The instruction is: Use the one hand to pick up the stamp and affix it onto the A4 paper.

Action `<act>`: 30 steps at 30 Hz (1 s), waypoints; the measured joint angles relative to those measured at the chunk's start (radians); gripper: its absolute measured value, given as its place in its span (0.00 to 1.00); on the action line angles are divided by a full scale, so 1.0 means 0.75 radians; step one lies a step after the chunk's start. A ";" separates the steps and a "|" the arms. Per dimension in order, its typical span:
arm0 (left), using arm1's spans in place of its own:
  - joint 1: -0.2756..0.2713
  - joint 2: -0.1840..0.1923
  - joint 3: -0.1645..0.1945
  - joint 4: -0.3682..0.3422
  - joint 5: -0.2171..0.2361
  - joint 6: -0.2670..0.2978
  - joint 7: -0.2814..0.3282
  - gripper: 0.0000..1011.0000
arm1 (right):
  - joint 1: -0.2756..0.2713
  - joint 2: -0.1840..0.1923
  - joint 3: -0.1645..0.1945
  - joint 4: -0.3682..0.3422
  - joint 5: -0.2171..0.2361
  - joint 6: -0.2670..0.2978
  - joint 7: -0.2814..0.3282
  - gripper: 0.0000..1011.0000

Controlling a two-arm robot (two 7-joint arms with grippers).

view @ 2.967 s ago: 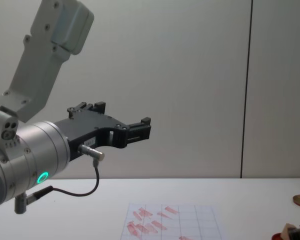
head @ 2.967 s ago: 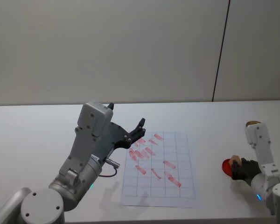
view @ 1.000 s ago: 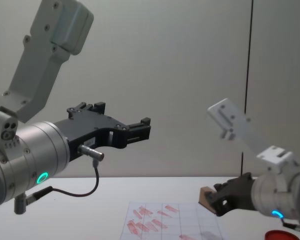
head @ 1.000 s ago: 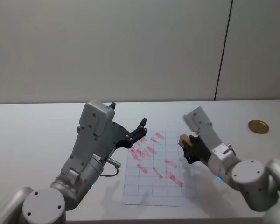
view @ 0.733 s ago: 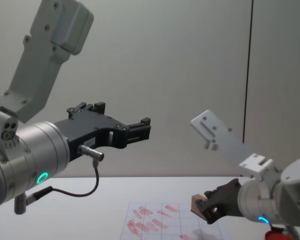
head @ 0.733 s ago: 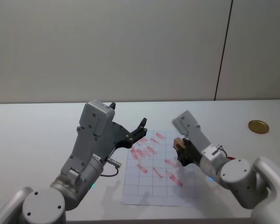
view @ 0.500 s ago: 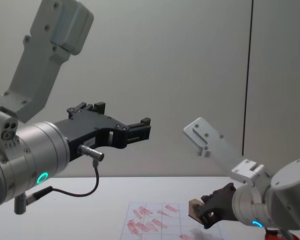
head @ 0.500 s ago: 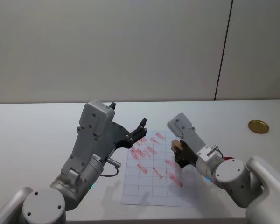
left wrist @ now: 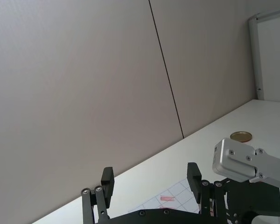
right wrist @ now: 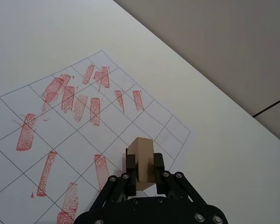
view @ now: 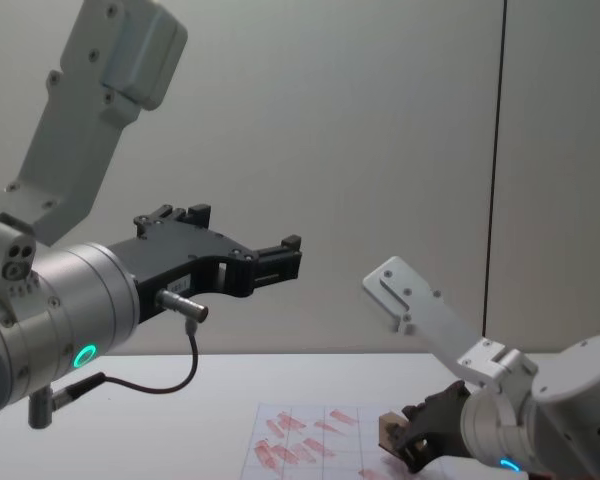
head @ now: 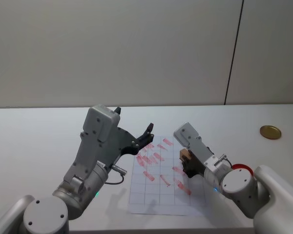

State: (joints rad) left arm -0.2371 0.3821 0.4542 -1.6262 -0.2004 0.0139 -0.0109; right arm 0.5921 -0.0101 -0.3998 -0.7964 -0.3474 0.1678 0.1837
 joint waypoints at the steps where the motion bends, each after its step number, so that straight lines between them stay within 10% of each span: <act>1: 0.000 0.000 0.000 0.000 0.000 0.000 0.000 0.98 | 0.001 -0.001 0.000 0.005 0.000 -0.002 -0.001 0.21; 30: 0.000 0.000 0.000 0.000 0.000 0.000 0.000 0.98 | 0.038 -0.011 0.018 0.150 0.027 -0.072 -0.003 0.21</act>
State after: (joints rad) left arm -0.2371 0.3821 0.4542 -1.6262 -0.2004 0.0139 -0.0109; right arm 0.6210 -0.0183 -0.3864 -0.6842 -0.3274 0.1137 0.1816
